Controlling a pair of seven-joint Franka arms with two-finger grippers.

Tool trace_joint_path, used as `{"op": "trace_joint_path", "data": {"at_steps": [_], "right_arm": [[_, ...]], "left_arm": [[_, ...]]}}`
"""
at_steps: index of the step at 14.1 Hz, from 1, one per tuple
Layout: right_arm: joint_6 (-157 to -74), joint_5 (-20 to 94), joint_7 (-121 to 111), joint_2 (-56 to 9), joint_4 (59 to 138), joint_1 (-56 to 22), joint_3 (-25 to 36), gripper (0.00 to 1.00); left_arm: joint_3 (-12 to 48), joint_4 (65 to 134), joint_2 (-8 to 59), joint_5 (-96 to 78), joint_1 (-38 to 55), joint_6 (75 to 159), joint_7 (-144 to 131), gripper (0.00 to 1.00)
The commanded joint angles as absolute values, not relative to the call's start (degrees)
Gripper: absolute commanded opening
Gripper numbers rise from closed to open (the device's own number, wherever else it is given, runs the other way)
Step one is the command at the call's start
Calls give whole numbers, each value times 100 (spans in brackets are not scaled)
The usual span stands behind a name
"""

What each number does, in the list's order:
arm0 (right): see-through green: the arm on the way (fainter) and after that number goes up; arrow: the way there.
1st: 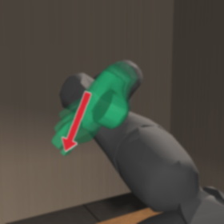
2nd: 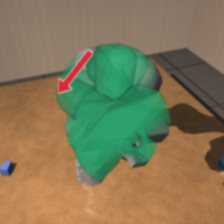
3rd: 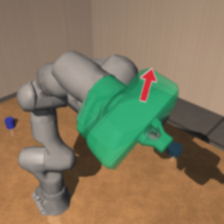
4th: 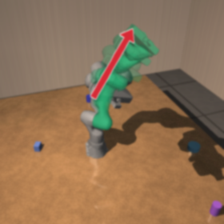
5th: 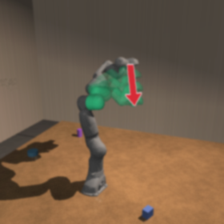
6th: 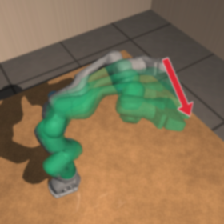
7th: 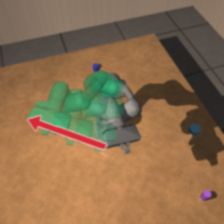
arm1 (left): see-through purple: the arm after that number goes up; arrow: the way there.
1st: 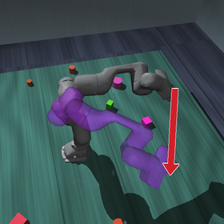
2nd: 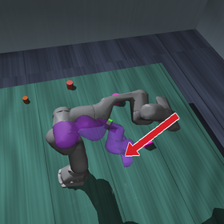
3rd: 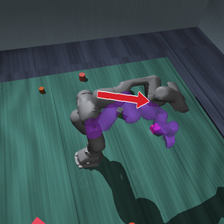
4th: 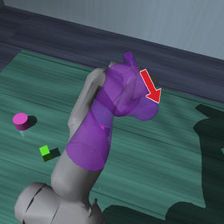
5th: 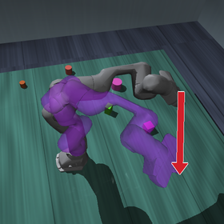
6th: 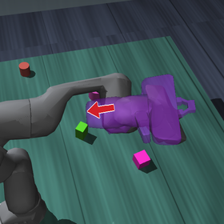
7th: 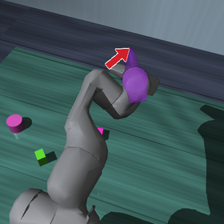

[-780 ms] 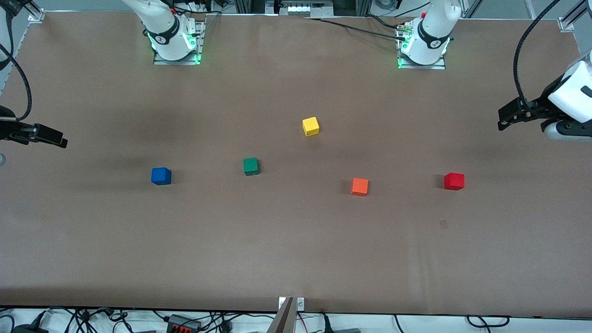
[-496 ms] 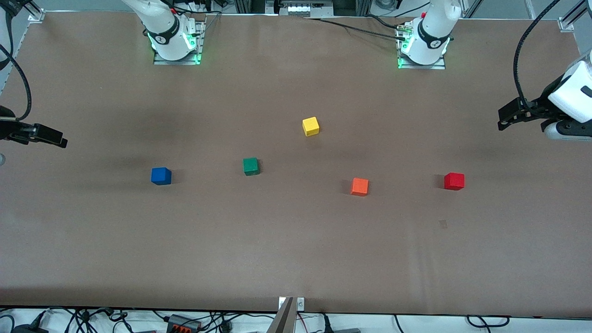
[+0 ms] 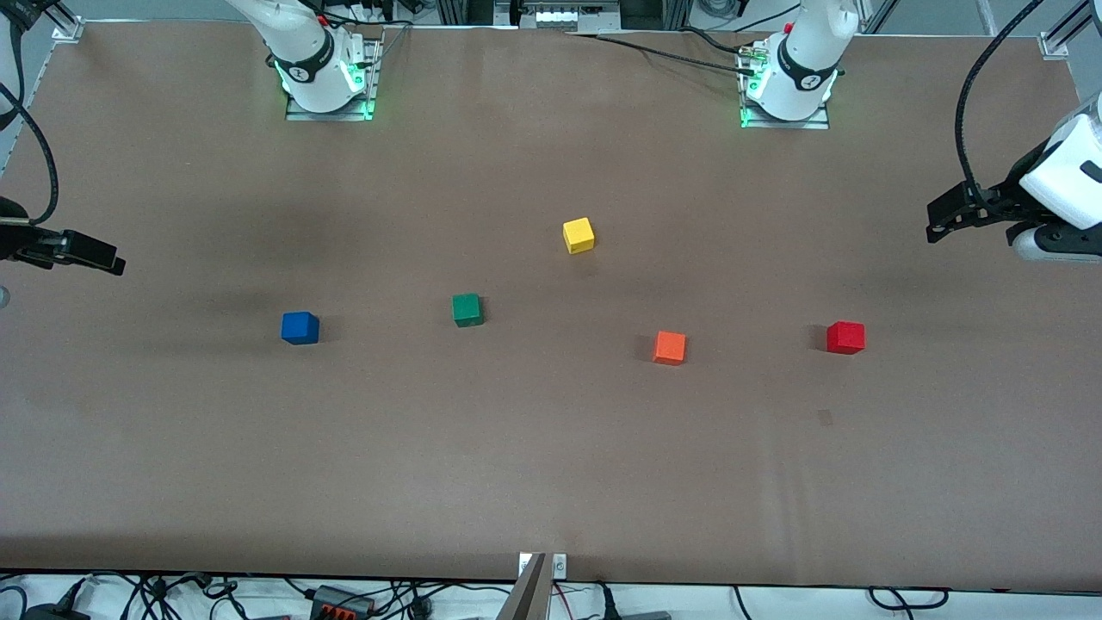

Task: Pass red block to right arm, stack on blue
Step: 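Move the left gripper toward the red cube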

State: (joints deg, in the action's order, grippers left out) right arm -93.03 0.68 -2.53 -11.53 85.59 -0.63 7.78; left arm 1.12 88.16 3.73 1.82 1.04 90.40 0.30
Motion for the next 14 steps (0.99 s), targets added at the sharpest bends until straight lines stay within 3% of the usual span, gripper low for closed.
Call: {"op": "trace_joint_path", "data": {"at_steps": [1, 10, 14], "right_arm": [[-9255, 105, -316, -1072, 8578, -61, 773, 100], [-9308, 97, -299, -1125, 8613, -70, 765, 100], [-9343, 97, -272, -1160, 8736, -70, 765, 100]], "left_arm": [[114, 8631, 535, 97, 79, 8763, 9, 100], [62, 8710, 1186, 149, -53, 8517, 105, 100], [62, 9069, 1537, 158, -255, 8875, 332, 100]]}}
